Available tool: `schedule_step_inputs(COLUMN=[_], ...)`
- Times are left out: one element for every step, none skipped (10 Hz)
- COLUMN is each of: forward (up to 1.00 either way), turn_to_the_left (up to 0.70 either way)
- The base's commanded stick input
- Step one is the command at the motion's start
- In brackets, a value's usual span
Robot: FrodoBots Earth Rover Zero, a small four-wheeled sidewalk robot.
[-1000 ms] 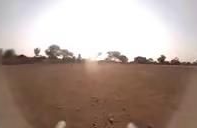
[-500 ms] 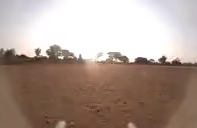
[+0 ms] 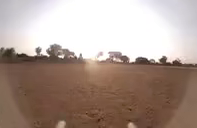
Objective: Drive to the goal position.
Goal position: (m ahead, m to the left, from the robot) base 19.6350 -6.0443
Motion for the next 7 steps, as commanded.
schedule_step_inputs(forward=[0.0, 0.0, 0.0, 0.03, 0.35, 0.7, 0.7], turn_to_the_left=[0.0, 0.0, 0.0, 0.0, 0.0, 0.0, 0.0])
